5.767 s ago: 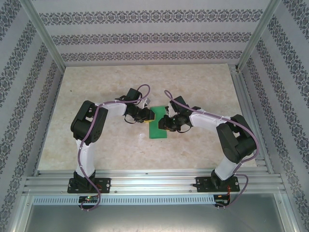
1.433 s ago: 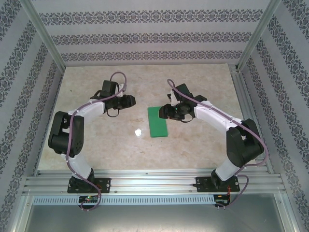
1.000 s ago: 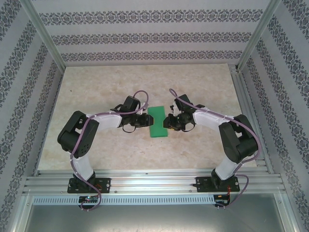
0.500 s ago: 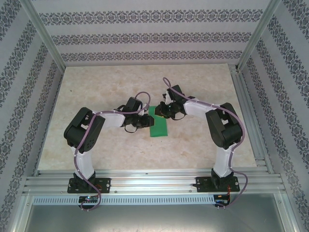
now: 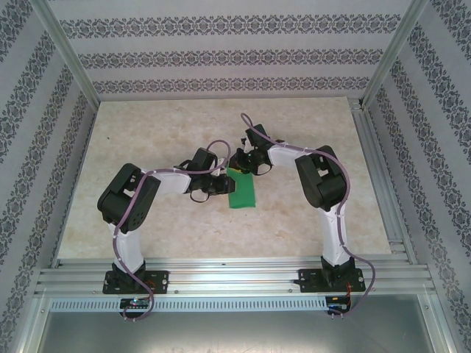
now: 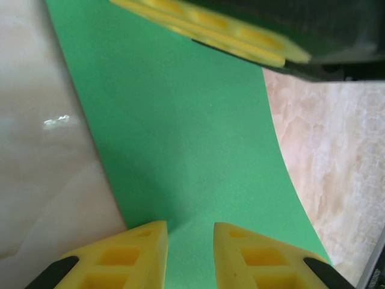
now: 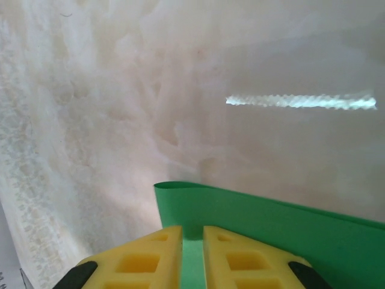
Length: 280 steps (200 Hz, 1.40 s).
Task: Fold a paper plane with a square sheet of paper (fold left side to right side)
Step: Hold the square sheet of paper at the center of the table, then first fold the square sheet of paper in half at the center of the table.
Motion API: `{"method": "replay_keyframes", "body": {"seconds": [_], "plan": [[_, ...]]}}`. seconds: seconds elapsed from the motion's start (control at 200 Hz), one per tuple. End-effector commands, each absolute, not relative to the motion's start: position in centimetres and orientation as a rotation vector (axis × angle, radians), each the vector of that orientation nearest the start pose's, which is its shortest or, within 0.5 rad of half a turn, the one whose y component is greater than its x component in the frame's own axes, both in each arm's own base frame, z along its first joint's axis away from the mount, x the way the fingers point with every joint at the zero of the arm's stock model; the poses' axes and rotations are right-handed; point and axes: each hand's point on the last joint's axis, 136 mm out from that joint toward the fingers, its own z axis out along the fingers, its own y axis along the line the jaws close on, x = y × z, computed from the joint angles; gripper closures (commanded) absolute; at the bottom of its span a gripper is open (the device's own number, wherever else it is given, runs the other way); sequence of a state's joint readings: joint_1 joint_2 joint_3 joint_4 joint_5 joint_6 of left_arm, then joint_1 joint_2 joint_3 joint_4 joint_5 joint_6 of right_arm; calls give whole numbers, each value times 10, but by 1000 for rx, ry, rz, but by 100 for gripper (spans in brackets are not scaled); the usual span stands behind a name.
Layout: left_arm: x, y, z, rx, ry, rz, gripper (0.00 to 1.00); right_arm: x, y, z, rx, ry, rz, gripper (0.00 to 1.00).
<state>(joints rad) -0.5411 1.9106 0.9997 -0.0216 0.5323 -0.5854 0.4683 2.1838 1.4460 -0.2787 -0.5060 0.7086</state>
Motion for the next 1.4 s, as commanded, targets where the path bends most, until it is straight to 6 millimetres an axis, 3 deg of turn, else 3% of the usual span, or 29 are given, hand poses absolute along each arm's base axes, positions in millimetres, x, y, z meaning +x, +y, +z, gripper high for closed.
{"method": "replay_keyframes", "body": {"seconds": [0.0,0.23,0.43,0.934,1.394], "plan": [[303,-309,11,377,2698,-1039,72,418,290,-2,190,2845,907,83],[270,-312,6,591,2721,-991,72,415,284,-14,207,2883,849,85],[248,-307,1,661,2736,-1029,71,414,283,-17,208,2890,837,85],[229,-321,8,791,2691,-1096,67,413,283,-17,201,2895,840,85],[190,-322,-6,934,2746,-1106,67,414,283,-14,198,2892,835,85]]}}
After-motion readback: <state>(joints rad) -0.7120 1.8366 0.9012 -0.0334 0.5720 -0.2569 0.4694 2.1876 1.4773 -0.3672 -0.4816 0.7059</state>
